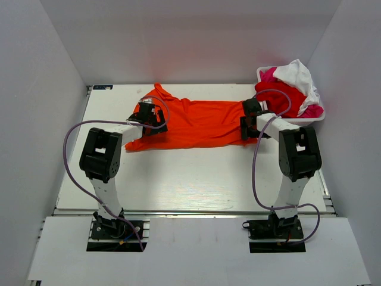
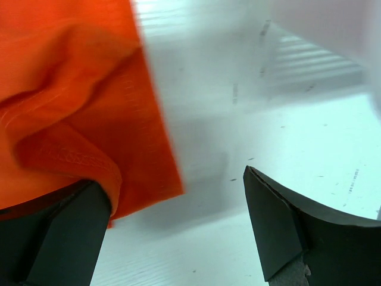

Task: Fold and stack the t-shirts
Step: Fold the flattened tshirt in 1/3 of the way

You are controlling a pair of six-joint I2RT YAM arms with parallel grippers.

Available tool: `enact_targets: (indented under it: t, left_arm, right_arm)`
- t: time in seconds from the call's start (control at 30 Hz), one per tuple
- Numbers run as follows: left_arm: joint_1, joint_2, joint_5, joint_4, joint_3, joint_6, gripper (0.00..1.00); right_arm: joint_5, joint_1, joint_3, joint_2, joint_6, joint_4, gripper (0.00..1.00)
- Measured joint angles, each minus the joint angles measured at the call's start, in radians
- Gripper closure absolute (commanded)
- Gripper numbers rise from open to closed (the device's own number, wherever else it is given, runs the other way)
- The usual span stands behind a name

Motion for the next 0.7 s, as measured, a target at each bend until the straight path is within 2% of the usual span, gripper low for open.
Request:
enact_targets:
  t: [0.37,0.5,0.7]
  left_arm:
    - [0.002,0.005,-0.054,0.001,0.0,-0.005,0.01]
    - [0.002,0.006,-0.054,0.002,0.0,-0.007,0.01]
    - [0.005,0.008,-0.058,0.006,0.0,-0.006,0.01]
  right_arm:
    - [-0.019,-0.106,0.0,-0.011,-0.006,0.018,0.1]
    - [-0.098,-0.142,0.009,-0.036,-0.043,0.024,0.1]
    - [-0.293,-0.187,0.013,-0.115,-0.222,0.045,0.1]
